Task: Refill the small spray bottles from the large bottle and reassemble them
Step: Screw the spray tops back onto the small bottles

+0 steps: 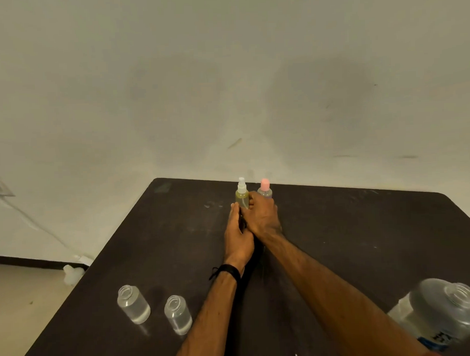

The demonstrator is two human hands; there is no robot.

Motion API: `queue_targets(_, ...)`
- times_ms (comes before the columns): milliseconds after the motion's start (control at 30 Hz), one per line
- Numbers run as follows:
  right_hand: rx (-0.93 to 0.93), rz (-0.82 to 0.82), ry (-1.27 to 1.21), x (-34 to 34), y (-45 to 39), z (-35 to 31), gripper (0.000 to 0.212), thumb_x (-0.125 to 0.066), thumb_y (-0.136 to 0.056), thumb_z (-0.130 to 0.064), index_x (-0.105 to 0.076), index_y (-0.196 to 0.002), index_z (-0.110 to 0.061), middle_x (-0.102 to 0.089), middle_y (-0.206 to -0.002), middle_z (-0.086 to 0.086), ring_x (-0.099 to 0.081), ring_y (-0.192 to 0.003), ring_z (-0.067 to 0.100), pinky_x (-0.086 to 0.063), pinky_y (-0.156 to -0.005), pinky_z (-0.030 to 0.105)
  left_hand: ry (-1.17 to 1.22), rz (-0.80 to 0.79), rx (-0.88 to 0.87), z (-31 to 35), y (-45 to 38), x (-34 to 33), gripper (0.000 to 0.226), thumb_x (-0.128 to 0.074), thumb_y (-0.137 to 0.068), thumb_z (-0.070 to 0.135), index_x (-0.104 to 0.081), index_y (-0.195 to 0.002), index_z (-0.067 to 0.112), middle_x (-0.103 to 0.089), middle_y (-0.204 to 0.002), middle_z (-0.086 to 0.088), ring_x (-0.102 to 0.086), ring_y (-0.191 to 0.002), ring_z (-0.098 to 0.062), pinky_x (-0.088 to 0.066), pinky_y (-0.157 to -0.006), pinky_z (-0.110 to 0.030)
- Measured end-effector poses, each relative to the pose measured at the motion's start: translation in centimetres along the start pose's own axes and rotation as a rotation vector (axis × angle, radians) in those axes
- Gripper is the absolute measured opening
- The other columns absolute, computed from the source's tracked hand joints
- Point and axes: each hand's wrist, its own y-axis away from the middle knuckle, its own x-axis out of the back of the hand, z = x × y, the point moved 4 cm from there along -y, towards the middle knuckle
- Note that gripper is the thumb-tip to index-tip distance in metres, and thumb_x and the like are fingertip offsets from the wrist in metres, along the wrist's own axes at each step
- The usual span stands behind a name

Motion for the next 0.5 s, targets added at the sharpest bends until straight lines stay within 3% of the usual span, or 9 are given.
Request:
queue_targets(233,-0.006,0.023,0.000,-0.6,-1.3,0.2,0.024,-0.059,-0.093,-0.031,-0.055,-0.074,-0.017,-0.059,-0.078,0.001,-0.056,-0.070,0.013,-0.036,-0.054,0.016,-0.053,-0.023,-0.013,-0.1,-1.7,-0.1,0.067,-0.052,-0.100,0.007,-0.022,-0.158,0.022,-0.023,-0.165,0.001,-0.023,-0.151,-0.015,-0.024,-0.124,-0.042)
queue_targets(300,0.008,0.014,0.002,-0.5,-1.1,0.2,0.024,-0.060,-0.092,-0.031,-0.058,-0.075,-0.014,-0.059,-0.073,-0.001,-0.057,-0.069,0.012,-0.040,-0.055,0.016,-0.067,-0.026,-0.010,-0.1,-1.5,-0.1,0.068,-0.052,-0.100,0.007,-0.022,-0.158,0.023,-0.023,-0.165,0.001,-0.023,-0.151,-0.015,-0.024,-0.124,-0.043)
queue_targets(400,0.006,0.012,0.010,-0.3,-0.7,0.5,0.023,-0.063,-0.089,-0.034,-0.062,-0.078,-0.014,-0.063,-0.074,0.000,-0.062,-0.069,0.012,-0.055,-0.062,0.028,-0.067,-0.036,0.015,0.3,-0.5,-0.2,0.069,-0.052,-0.101,0.007,-0.019,-0.159,0.022,-0.022,-0.165,0.003,-0.024,-0.151,-0.013,-0.024,-0.124,-0.040)
queue_targets(500,-0.021,-0.005,0.046,0.2,0.1,0.7,0.021,-0.068,-0.085,-0.034,-0.062,-0.078,-0.015,-0.064,-0.075,0.000,-0.063,-0.071,0.014,-0.057,-0.066,0.031,-0.058,-0.067,0.029,1.6,1.5,0.0,0.066,-0.054,-0.101,0.011,-0.022,-0.157,0.024,-0.038,-0.152,0.010,-0.038,-0.141,-0.010,-0.032,-0.118,-0.031)
